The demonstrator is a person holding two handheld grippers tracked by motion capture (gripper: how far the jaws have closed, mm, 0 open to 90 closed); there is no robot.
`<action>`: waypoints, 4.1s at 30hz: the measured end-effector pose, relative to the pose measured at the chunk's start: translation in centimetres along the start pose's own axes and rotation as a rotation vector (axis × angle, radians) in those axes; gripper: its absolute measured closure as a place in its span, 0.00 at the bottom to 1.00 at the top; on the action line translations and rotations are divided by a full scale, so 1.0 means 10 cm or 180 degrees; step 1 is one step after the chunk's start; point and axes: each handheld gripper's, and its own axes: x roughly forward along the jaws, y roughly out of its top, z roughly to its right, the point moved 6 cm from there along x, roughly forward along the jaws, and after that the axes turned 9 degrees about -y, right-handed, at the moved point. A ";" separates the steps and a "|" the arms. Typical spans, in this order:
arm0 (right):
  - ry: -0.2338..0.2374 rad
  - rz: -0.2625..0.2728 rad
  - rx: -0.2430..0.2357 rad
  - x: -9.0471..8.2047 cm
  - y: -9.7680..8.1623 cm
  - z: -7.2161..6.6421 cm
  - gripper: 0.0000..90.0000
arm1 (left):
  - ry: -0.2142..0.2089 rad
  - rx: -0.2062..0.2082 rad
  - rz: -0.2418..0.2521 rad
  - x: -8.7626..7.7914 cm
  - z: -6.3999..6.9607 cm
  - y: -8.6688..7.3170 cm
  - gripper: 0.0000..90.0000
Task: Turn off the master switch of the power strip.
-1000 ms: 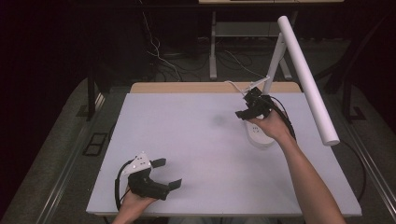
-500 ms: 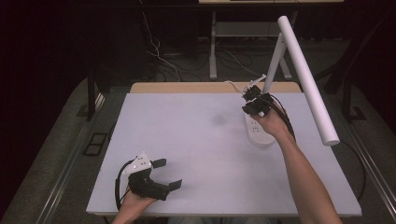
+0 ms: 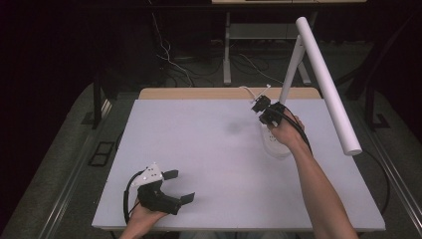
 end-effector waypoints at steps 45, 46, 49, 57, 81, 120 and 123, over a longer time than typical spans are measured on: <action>-0.0288 -0.0299 0.0025 0.32 -0.10 0.04 1.00 | 0.0010 0.0010 -0.0055 -0.01 0.01 -0.01 0.00; -0.0288 -0.0297 0.0026 0.32 -0.10 0.04 1.00 | 0.0009 0.0010 -0.0056 -0.01 0.01 -0.01 0.00; -0.0265 -0.0305 0.0057 0.32 -0.11 0.05 1.00 | 0.0007 0.0012 -0.0054 -0.01 0.01 -0.01 0.00; -0.0173 -0.0297 0.0232 0.33 -0.11 0.08 1.00 | -0.0004 0.0014 -0.0062 0.00 0.02 -0.01 0.00; -0.0229 -0.0229 0.0228 0.30 -0.11 0.08 1.00 | 0.0004 0.0017 -0.0093 0.01 0.00 -0.01 0.00; 0.0345 0.0748 0.0547 -0.50 -0.10 -0.10 0.97 | -0.0058 0.0024 -0.0049 0.02 0.03 0.00 0.00; 0.0416 0.0814 0.0614 -0.55 -0.15 -0.10 0.95 | -0.0057 0.0020 -0.0044 0.03 0.03 0.00 0.00</action>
